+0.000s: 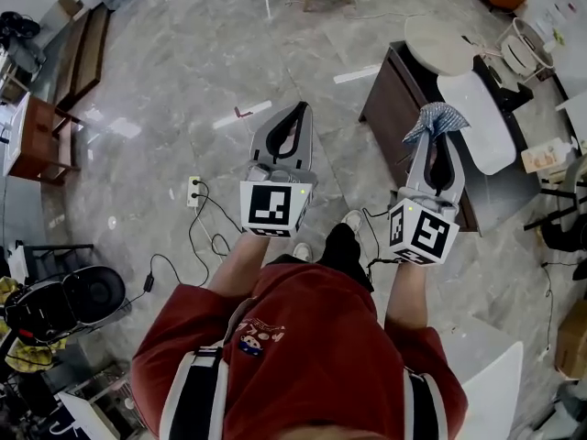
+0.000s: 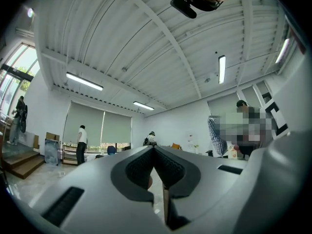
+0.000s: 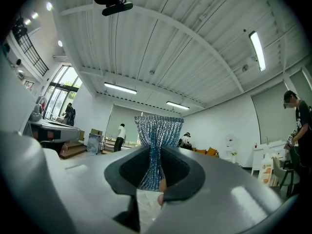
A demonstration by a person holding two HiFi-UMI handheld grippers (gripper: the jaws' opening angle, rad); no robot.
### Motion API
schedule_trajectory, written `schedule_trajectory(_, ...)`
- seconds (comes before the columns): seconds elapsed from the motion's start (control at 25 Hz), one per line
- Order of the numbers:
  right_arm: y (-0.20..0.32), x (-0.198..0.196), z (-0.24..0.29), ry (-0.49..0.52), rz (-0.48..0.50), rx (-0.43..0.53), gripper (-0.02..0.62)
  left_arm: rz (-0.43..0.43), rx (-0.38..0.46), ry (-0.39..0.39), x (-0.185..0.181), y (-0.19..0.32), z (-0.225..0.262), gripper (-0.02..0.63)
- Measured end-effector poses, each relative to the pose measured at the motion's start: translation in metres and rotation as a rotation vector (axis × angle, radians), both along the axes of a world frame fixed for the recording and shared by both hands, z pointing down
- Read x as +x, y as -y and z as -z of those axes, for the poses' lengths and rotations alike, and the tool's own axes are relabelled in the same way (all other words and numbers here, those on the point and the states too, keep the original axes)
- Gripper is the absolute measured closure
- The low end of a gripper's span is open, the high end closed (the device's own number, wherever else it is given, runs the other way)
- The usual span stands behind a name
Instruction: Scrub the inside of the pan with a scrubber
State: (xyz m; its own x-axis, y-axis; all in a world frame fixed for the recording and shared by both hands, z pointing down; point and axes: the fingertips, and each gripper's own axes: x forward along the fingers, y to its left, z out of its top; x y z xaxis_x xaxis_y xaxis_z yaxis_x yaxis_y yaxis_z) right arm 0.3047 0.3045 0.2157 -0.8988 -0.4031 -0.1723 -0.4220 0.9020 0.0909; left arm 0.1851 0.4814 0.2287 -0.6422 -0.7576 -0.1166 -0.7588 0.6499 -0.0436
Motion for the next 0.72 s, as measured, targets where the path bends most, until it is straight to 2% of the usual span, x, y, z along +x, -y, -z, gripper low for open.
schedule_trajectory(0.2,0.047,-0.021,-0.010,0.000,-0.004,-0.023,0.512,-0.014,-0.009,0.015,-0.018,0.048,0.000,0.600)
schedule_trajectory(0.4,0.103,-0.036,-0.012,-0.001,-0.008,-0.026,0.514,-0.048,-0.018,0.024,-0.032,0.118,0.006,0.600)
schedule_trajectory(0.72,0.186,-0.033,-0.011,0.023,-0.051,-0.045,0.529,-0.131,-0.028,0.050,-0.034,0.222,0.015,0.600)
